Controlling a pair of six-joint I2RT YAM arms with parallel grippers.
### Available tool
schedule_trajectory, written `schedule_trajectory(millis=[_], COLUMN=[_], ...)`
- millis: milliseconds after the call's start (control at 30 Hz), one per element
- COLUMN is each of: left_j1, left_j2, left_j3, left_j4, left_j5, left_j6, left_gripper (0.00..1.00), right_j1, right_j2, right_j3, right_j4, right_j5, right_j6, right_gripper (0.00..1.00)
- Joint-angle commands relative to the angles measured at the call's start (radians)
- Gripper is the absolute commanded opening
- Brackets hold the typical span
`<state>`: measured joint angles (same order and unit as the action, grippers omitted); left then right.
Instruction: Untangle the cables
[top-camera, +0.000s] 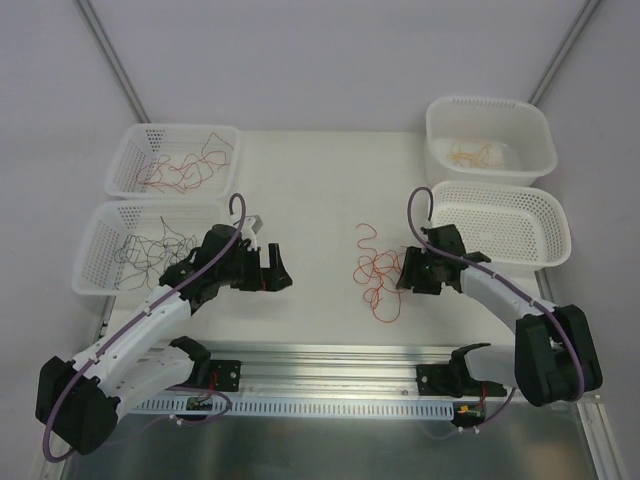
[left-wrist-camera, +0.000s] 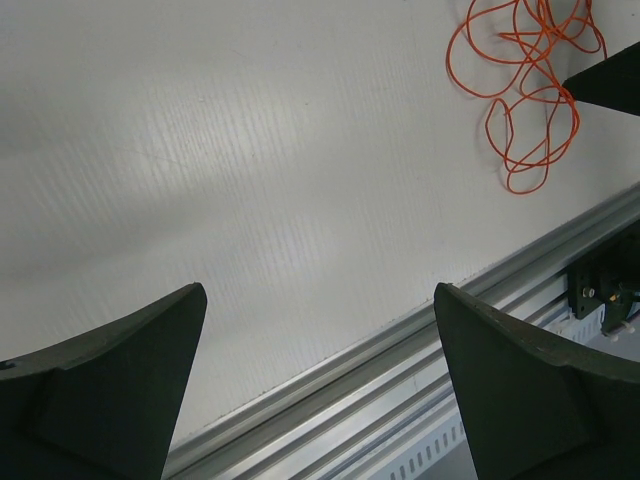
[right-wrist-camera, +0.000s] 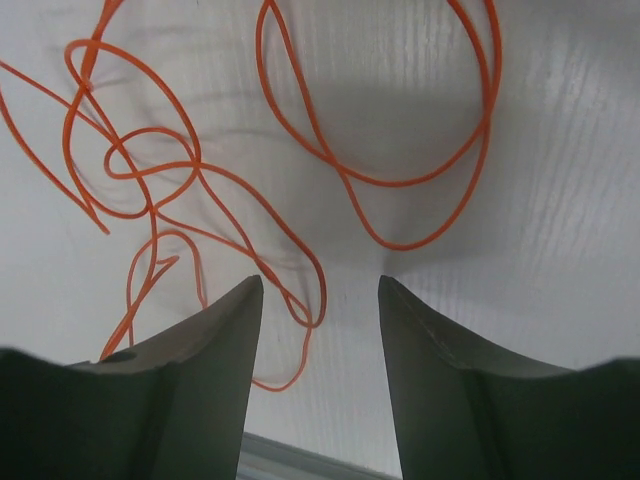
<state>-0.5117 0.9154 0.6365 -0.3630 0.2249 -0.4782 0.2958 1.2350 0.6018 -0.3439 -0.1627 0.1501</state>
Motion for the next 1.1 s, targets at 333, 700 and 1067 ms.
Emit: schedule_trajectory(millis=[333,700,1067], left_j1=[-0.011,-0.01,0.01], left_j2=[0.002,0.166,0.244], left_j3=[0.028,0.297,0.255], left_j4=[0.009,0.021,0.111], left_j5=[-0.033,-0.22,-0.216], left_j6=[0.056,0.344,0.334], left_gripper=[0.99,0.99,0.99], right_j1=[0.095,0.236,0.344], right_j2=[-0.094,-0.155,-0.046], right_j3=[0.172,0.907,0.936], right_j4=[-0.001,-0.418,-0.343], right_j5=[0.06,0.06,0.038], right_j6=[-0.061,-0.199,-0.13], right_gripper=[0.02,0.01,0.01])
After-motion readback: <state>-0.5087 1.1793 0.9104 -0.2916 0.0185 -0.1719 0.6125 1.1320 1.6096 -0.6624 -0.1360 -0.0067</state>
